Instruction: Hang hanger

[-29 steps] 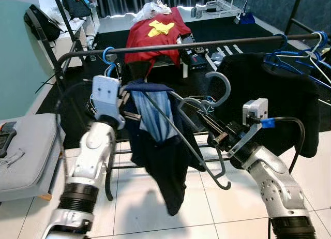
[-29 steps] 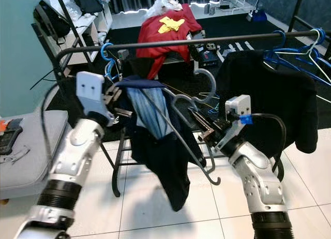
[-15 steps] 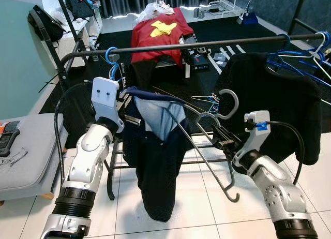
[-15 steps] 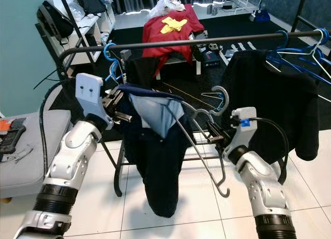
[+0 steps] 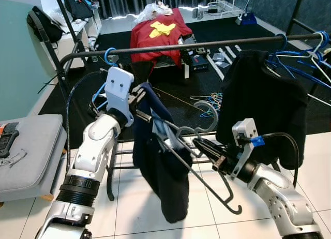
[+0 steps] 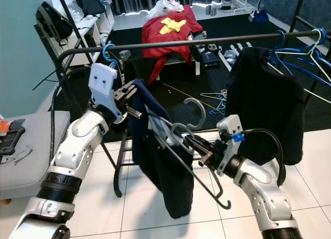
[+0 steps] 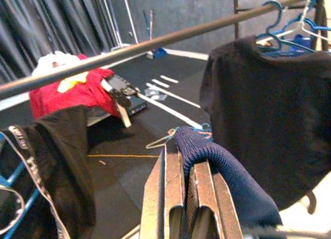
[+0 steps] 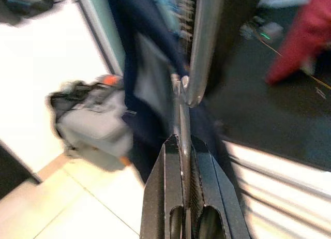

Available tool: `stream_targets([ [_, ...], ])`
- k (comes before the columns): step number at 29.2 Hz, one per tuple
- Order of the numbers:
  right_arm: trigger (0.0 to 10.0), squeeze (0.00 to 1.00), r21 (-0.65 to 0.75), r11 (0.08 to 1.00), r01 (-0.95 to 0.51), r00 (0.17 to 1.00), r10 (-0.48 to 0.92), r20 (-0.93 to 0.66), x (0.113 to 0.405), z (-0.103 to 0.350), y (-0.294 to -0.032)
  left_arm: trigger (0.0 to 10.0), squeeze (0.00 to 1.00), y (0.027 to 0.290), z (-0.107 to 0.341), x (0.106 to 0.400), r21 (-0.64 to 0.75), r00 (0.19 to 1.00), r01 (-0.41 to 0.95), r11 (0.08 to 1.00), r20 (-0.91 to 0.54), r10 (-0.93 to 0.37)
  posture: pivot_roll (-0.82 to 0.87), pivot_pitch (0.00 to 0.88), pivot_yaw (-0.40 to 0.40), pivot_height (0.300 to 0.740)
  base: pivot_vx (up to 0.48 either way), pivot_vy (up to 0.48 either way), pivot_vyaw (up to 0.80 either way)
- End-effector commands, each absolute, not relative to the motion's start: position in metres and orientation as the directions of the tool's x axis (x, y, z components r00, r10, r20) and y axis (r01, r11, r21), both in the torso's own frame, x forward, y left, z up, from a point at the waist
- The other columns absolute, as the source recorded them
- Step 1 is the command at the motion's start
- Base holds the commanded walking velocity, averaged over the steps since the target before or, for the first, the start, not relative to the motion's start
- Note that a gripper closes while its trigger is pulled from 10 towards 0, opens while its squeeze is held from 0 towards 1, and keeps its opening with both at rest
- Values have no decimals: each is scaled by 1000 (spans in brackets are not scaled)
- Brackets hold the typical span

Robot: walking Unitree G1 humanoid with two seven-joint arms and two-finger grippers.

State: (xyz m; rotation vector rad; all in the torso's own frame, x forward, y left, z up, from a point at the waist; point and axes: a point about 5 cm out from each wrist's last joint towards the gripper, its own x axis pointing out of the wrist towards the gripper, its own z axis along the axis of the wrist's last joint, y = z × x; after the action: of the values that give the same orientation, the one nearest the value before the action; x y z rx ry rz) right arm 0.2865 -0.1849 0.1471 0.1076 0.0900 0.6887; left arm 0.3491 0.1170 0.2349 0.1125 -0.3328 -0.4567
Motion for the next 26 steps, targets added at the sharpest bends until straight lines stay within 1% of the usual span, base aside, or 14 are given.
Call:
stream_targets([
  [1, 10000, 0, 166, 834, -526, 831, 545, -106, 292, 138, -193, 0, 0, 118, 250, 347, 197, 822, 428, 882, 320, -471, -76, 49, 115, 740, 0, 0, 0],
  [2, 10000, 0, 166, 834, -526, 831, 545, -106, 292, 138, -193, 0, 0, 118, 250, 347, 197, 822, 428, 882, 320, -471, -76, 49, 115, 740, 0, 0, 0],
  [3, 10000, 0, 189, 875, -446, 867, 475, -151, 296, 131, -199, 0, 0, 117, 252, 345, 208, 817, 438, 875, 313, -484, -74, 49, 115, 740, 0, 0, 0],
  [10, 10000, 0, 233, 909, -345, 895, 394, -211, 298, 121, -206, 0, 0, 117, 255, 345, 227, 816, 441, 868, 301, -493, -72, 49, 112, 740, 0, 0, 0],
  [12, 10000, 0, 297, 912, -282, 899, 360, -250, 297, 112, -210, 0, 0, 117, 259, 343, 234, 811, 448, 863, 300, -503, -71, 48, 110, 740, 0, 0, 0],
  [13, 10000, 0, 383, 895, -228, 898, 345, -273, 295, 103, -212, 0, 0, 115, 264, 340, 232, 797, 477, 848, 293, -529, -71, 47, 110, 740, 0, 0, 0],
  [15, 10000, 0, 383, 895, -228, 898, 345, -273, 295, 103, -212, 0, 0, 115, 264, 340, 232, 797, 477, 848, 293, -529, -71, 47, 110, 740, 0, 0, 0],
  [16, 10000, 0, 463, 868, -180, 897, 338, -286, 294, 97, -213, 0, 0, 111, 267, 337, 230, 773, 520, 823, 283, -568, -71, 45, 110, 740, 0, 0, 0],
  [18, 10000, 0, 463, 868, -180, 897, 338, -286, 294, 97, -213, 0, 0, 111, 267, 337, 230, 773, 520, 823, 283, -568, -71, 45, 110, 740, 0, 0, 0],
  [19, 10000, 0, 568, 813, -130, 898, 339, -280, 293, 91, -212, 0, 0, 102, 269, 329, 224, 727, 596, 771, 256, -636, -71, 41, 109, 740, 0, 0, 0],
  [20, 10000, 0, 568, 813, -130, 898, 339, -280, 293, 91, -212, 0, 0, 102, 269, 329, 224, 727, 596, 771, 256, -636, -71, 41, 109, 740, 0, 0, 0],
  [22, 10000, 0, 731, 681, -44, 914, 323, -246, 296, 84, -207, 0, 0, 87, 266, 316, 221, 634, 717, 661, 187, -751, -69, 34, 107, 740, 0, 0, 0],
  [24, 10000, 0, 771, 636, -7, 922, 302, -241, 297, 82, -206, 0, 0, 83, 264, 311, 221, 600, 753, 619, 154, -785, -68, 31, 108, 740, 0, 0, 0],
  [26, 10000, 0, 771, 636, -7, 922, 302, -241, 297, 82, -206, 0, 0, 83, 264, 311, 221, 600, 753, 619, 154, -785, -68, 31, 108, 740, 0, 0, 0],
])
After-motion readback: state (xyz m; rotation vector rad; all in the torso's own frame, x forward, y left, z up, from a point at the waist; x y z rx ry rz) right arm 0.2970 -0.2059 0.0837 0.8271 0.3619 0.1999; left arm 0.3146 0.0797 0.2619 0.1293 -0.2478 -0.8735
